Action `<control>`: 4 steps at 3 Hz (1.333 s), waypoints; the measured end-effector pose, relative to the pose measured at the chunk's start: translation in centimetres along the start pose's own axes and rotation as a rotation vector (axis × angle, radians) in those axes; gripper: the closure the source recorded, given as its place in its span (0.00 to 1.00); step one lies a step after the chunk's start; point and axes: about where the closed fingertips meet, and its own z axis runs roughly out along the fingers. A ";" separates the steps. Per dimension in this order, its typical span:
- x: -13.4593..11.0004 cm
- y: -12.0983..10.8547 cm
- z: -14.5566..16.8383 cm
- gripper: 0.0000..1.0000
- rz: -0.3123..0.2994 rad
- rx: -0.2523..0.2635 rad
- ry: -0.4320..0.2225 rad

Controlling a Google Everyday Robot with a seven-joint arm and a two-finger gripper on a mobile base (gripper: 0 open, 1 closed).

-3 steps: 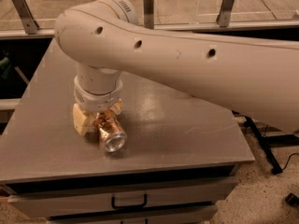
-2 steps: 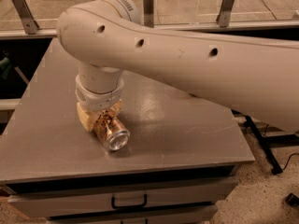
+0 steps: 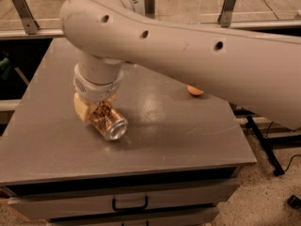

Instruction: Place orange can upright

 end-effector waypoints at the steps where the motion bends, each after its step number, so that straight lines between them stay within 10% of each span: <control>1: -7.5 -2.6 -3.4 1.00 -0.111 -0.011 -0.223; 2: -13.8 -4.4 -8.7 1.00 -0.202 -0.033 -0.484; 4: -13.2 -3.7 -8.7 1.00 -0.295 -0.051 -0.553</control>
Offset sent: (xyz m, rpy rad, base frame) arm 0.1462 0.0426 0.2247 0.4968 -0.7557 0.4949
